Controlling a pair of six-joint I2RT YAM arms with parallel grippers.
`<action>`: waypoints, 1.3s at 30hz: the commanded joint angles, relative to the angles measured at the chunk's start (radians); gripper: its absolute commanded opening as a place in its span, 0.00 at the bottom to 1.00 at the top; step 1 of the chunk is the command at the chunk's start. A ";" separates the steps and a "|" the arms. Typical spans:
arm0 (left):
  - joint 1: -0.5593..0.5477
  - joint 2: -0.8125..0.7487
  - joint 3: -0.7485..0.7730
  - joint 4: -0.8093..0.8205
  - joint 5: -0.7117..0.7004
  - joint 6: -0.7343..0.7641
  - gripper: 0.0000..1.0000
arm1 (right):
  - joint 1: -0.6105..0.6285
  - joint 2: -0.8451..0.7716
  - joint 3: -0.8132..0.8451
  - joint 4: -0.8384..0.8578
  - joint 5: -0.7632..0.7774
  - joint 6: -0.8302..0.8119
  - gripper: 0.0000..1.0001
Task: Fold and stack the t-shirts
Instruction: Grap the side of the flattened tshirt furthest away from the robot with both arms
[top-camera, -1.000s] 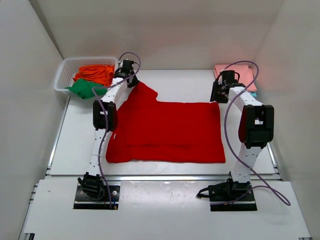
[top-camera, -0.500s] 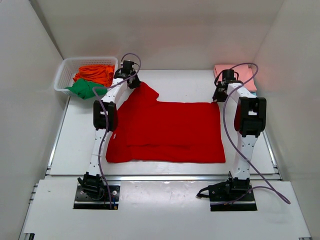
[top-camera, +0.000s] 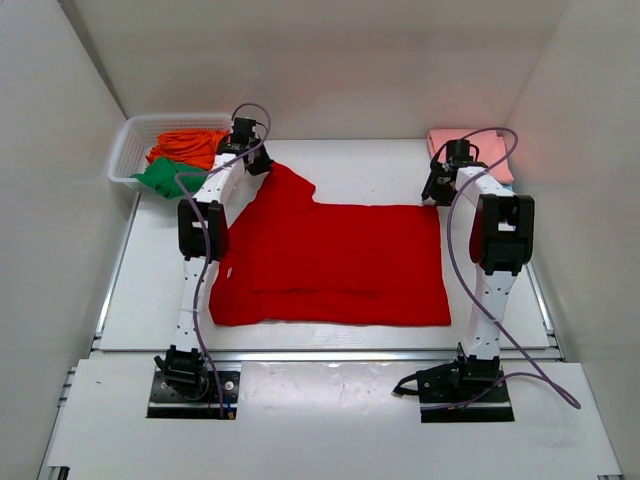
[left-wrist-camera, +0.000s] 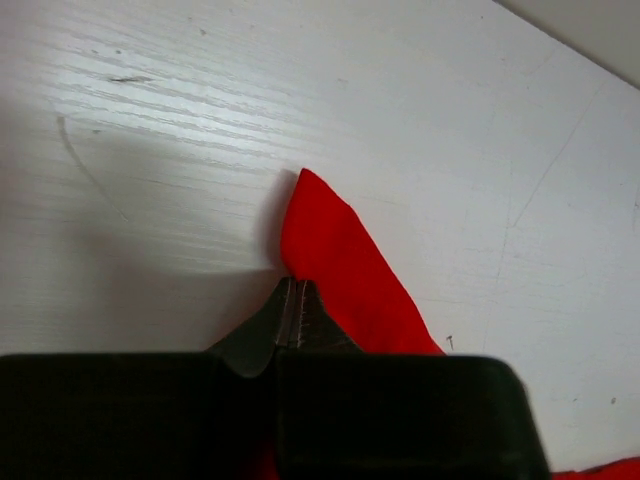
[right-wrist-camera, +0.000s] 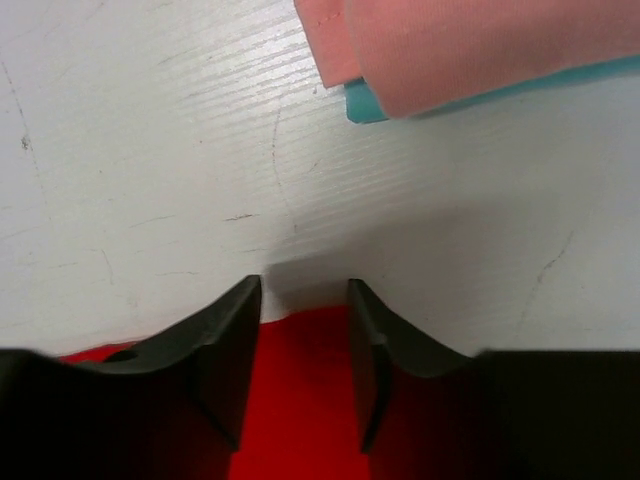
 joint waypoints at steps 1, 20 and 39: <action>-0.005 -0.116 -0.015 0.002 0.026 0.022 0.00 | -0.004 -0.048 -0.021 0.006 0.031 -0.015 0.40; -0.005 -0.124 -0.016 -0.025 0.046 0.025 0.00 | 0.060 -0.065 -0.093 -0.080 0.078 -0.002 0.15; 0.012 -0.721 -0.757 0.126 0.078 0.113 0.00 | -0.015 -0.266 -0.196 -0.002 -0.201 -0.114 0.00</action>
